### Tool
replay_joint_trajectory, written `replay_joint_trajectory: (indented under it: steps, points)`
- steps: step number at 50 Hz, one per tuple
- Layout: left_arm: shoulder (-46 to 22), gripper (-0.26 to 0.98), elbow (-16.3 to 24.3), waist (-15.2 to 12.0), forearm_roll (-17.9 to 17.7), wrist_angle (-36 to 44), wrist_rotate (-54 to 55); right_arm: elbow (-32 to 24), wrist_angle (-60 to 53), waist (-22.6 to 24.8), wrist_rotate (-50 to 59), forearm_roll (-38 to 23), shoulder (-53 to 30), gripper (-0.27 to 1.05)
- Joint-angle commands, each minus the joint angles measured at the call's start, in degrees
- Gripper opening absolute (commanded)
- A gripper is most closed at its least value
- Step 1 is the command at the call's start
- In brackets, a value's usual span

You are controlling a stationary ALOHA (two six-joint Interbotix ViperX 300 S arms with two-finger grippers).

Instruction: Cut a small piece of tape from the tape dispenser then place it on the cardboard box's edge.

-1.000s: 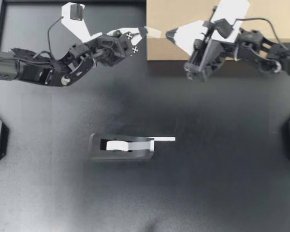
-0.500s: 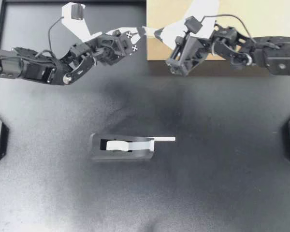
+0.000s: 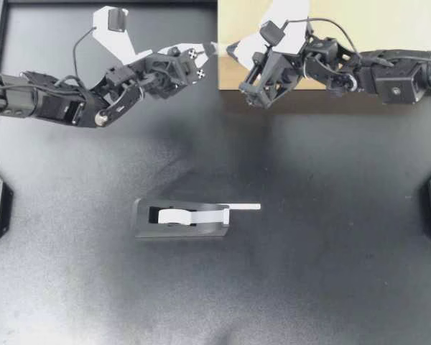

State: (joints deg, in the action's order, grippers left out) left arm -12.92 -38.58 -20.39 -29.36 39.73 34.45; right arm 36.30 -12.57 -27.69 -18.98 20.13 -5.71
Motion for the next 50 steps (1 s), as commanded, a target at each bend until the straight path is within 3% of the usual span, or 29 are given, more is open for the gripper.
replay_joint_trajectory:
  steps: [1,19,27,37,50]
  points:
    - [0.8,-0.11,0.4,-0.3,0.2,0.4,-0.2,-1.4,0.1,-0.8,-0.1,-0.1,0.3,-0.11]
    - [1.1,-0.09,-0.4,-0.3,0.4,0.4,-0.9,-4.5,1.3,-1.8,-0.1,-0.2,-2.1,-0.11]
    - [1.8,0.05,-1.0,-0.3,1.1,0.4,-1.0,-5.3,1.6,-2.0,0.0,-0.9,-2.4,-0.11]
    - [2.8,0.4,-1.7,-0.3,1.2,0.4,-0.9,-6.4,1.6,-2.1,0.0,-0.9,-2.3,-0.11]
    - [7.3,0.4,-5.5,2.2,1.3,0.4,-2.9,-6.3,2.2,-1.2,0.2,-0.8,2.2,-0.11]
